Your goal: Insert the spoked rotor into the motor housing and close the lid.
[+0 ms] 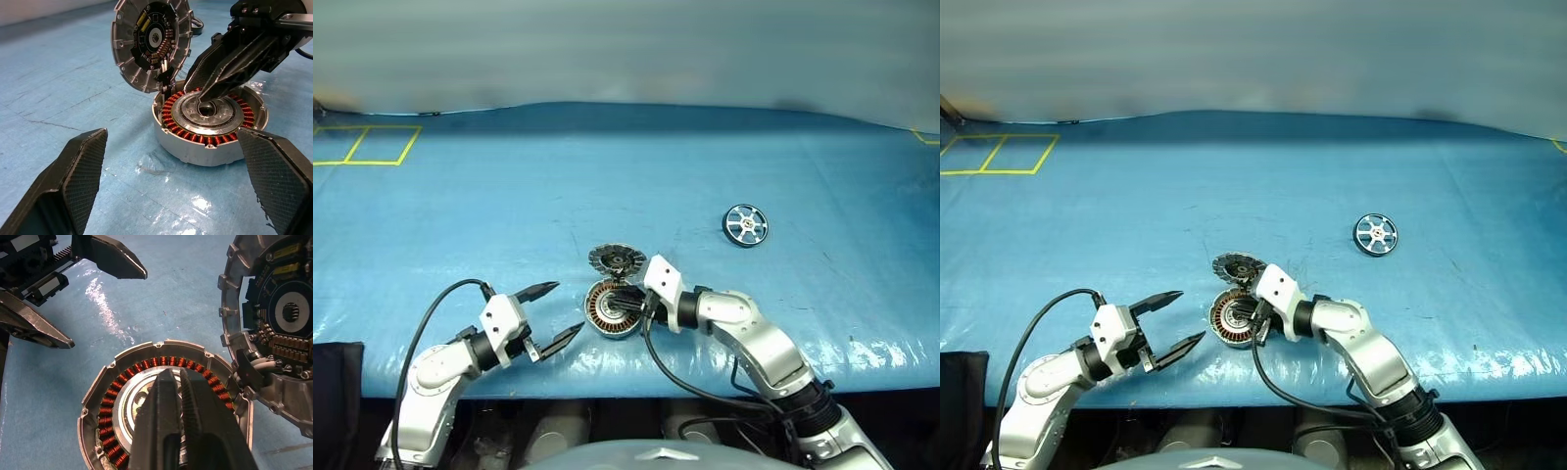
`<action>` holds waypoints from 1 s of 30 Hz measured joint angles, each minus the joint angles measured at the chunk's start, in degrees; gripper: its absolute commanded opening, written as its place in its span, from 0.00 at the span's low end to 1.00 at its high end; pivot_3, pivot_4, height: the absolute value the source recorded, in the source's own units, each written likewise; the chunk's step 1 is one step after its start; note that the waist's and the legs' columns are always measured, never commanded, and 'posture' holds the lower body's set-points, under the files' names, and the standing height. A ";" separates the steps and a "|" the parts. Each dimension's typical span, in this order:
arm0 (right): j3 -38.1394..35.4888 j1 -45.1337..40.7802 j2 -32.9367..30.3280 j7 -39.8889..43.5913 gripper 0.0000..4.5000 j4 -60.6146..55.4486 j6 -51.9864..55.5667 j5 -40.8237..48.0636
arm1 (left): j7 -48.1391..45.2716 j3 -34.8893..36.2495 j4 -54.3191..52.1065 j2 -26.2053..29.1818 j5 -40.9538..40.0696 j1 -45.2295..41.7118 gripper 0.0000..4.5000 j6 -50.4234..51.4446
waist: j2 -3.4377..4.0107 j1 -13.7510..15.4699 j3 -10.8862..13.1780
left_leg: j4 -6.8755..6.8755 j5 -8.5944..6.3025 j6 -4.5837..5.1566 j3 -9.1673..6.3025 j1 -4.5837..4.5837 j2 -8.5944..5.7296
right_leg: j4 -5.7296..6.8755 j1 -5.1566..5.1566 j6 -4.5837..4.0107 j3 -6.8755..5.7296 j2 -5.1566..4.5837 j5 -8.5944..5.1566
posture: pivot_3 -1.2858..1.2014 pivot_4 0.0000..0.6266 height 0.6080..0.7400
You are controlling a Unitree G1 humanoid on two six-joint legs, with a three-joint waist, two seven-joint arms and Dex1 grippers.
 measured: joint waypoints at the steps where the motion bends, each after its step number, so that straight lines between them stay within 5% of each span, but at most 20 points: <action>1: 0.00 0.00 0.00 0.00 0.01 0.00 0.06 0.00 | 0.00 0.00 0.00 0.00 0.00 0.00 1.00 0.00 | 0.00 0.00 0.00 | 0.00 0.00 0.00 0.00 0.00 0.00 | 0.00 0.00 0.00 0.00 0.00 0.00 | 0.52 0.24 1.00; 30: 1.56 -0.22 -1.60 -0.35 0.01 0.45 -0.92 -3.43 | 0.29 -0.05 0.01 0.00 0.51 0.01 1.00 0.00 | -0.02 0.07 -0.02 | 0.04 -0.08 -0.12 0.00 0.17 0.01 | -0.01 0.03 -0.03 0.00 0.00 -0.01 | 0.52 0.24 1.00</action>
